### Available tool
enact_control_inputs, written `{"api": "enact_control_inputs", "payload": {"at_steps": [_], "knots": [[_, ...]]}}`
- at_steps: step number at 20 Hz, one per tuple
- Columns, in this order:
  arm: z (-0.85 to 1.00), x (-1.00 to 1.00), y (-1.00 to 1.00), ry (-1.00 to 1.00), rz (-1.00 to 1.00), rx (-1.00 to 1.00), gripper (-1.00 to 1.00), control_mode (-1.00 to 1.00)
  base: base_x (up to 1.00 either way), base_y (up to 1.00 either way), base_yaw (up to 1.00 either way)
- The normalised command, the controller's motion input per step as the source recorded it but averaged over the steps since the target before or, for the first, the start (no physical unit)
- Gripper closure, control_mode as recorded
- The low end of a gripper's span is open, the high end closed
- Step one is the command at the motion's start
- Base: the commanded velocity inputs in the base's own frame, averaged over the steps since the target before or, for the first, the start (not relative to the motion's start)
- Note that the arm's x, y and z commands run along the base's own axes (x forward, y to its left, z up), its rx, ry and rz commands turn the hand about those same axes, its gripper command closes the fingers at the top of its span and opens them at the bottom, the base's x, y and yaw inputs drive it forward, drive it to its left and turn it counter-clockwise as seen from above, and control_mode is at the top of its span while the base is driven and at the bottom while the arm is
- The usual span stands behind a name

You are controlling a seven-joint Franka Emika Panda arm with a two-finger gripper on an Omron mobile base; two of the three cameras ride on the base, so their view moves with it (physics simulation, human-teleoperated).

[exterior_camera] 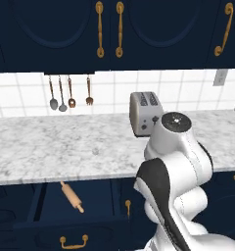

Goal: Pick the rolling pin from the drawer and place it on the counter.

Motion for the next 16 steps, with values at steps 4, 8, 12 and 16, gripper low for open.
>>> {"api": "enact_control_inputs", "payload": {"at_steps": [4,8,12,16], "knots": [[-0.56,-0.76,1.0,0.0,0.26,-0.33,-1.0,-1.0,0.0,0.0,0.0],[-0.62,-0.39,1.0,0.09,0.32,-0.27,-1.0,-1.0,0.0,0.0,0.0],[-0.81,-0.03,0.9,0.22,0.3,-0.23,-1.0,-1.0,0.0,0.0,0.0],[-0.67,0.36,0.83,0.17,0.14,-0.2,-1.0,-1.0,0.0,0.0,0.0]]}}
